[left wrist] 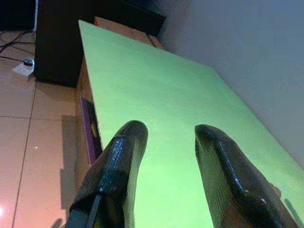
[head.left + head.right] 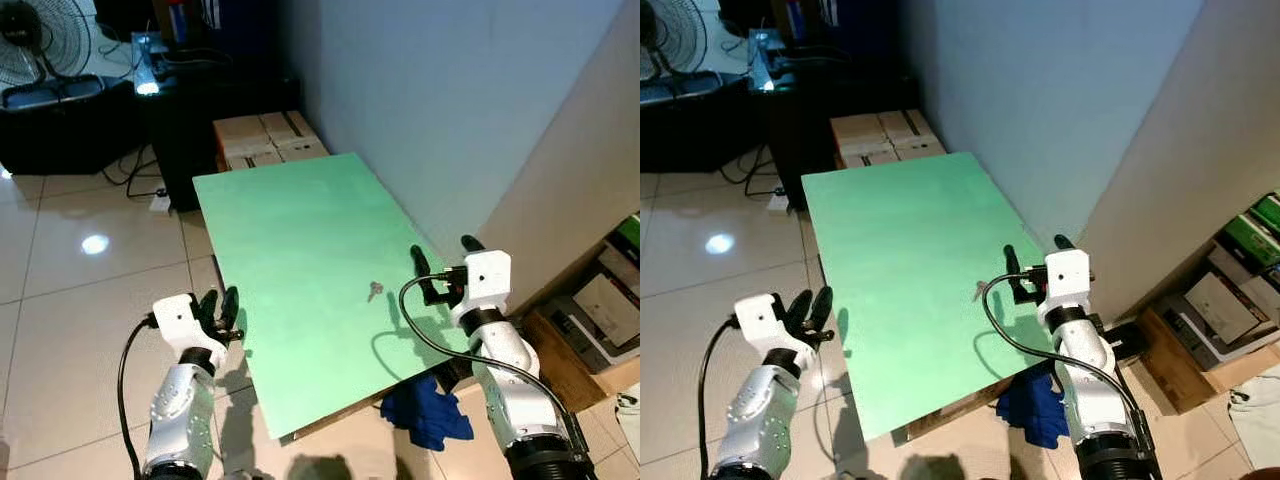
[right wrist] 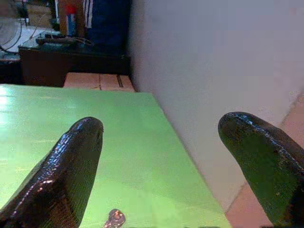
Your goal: Hang keys on a hook
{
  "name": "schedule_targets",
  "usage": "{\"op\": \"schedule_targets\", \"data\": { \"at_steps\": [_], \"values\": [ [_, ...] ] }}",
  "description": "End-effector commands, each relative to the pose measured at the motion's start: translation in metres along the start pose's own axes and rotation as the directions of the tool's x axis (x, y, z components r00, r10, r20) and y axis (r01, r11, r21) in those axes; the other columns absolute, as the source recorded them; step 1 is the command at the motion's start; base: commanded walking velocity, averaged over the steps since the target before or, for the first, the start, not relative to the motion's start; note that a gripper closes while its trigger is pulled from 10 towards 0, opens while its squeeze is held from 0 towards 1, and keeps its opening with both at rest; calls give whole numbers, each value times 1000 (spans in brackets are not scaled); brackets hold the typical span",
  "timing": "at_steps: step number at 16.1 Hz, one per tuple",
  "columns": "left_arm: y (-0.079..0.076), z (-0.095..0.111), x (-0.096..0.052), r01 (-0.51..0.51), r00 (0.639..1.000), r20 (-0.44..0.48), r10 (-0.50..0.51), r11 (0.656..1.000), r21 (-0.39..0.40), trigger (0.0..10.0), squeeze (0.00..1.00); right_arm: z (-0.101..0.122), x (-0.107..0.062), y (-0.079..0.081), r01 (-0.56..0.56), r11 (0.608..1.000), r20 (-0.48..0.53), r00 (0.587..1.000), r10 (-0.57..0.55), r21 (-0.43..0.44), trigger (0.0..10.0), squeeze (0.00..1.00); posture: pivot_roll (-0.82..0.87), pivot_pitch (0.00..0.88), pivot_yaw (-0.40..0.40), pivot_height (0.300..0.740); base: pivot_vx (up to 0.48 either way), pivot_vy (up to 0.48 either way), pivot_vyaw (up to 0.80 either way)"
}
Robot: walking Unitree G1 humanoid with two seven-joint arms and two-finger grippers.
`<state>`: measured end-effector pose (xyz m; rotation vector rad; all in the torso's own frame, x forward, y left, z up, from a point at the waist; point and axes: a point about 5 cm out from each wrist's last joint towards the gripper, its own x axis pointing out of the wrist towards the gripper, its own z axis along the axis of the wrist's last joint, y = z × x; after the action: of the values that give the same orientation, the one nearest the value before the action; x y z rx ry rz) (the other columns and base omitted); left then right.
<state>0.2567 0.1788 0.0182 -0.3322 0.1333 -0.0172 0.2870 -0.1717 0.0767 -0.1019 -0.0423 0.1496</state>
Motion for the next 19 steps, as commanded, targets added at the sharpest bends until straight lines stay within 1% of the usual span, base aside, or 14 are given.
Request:
{"op": "schedule_targets", "data": {
  "at_steps": [1, 2, 7, 9, 10, 12, 14, 15, 17, 18, 19],
  "values": [
    [-7, -7, -2, 18, 999, -34, -17, 1000, 10, 10000, 0, -4, -1, -3, 7, 1000, -23, 1000, -7, -7, 10000, 0, -136, 0, -28, 740, 0, 0, 0],
    [-12, -7, -1, 45, 998, -42, -44, 999, 11, 10000, 0, -7, -2, -2, 9, 1000, -29, 1000, -10, -4, 10000, 0, -141, 0, -8, 740, 0, 0, 0],
    [-22, -6, 1, 100, 994, -48, -98, 994, 32, 10000, 0, -13, -6, -4, 39, 999, -46, 998, -39, 2, 10000, 0, -157, 0, 24, 740, 0, 0, 0],
    [-22, -4, 3, 107, 994, -38, -105, 993, 50, 10000, 0, -15, -7, -5, 49, 999, -49, 998, -49, 0, 10000, 0, -159, 0, 30, 740, 0, 0, 0],
    [-23, 1, 4, 112, 994, -12, -112, 991, 77, 10000, 0, -15, -6, -5, 54, 999, -43, 998, -54, 2, 10000, 0, -161, 0, 35, 740, 0, 0, 0],
    [-23, 7, 6, 115, 993, 7, -116, 991, 74, 10000, 0, -16, -6, -4, 71, 997, -39, 997, -71, 8, 10000, 0, -160, 0, 42, 740, 0, 0, 0],
    [-24, 11, 12, 151, 988, -13, -151, 983, 107, 10000, 0, -18, -4, -2, 86, 996, -42, 995, -86, 11, 10000, 0, -161, 0, 76, 740, 0, 0, 0],
    [-24, 12, 13, 151, 988, -13, -151, 982, 111, 10000, 0, -18, -4, -1, 88, 996, -41, 995, -87, 11, 10000, 0, -162, 0, 79, 740, 0, 0, 0],
    [-22, 9, 14, 150, 988, -38, -147, 981, 120, 10000, 0, -19, -4, 0, 92, 996, -42, 995, -92, 12, 10000, 0, -162, 0, 84, 740, 0, 0, 0],
    [-26, 7, 13, 166, 986, -44, -162, 978, 125, 10000, 0, -21, -4, 0, 99, 995, -47, 994, -98, 17, 10000, 0, -163, 0, 87, 740, 0, 0, 0],
    [-26, 6, 12, 165, 986, -46, -161, 979, 116, 10000, 0, -21, -4, 0, 99, 995, -46, 994, -98, 17, 10000, 0, -165, 0, 87, 740, 0, 0, 0]
  ]
}}
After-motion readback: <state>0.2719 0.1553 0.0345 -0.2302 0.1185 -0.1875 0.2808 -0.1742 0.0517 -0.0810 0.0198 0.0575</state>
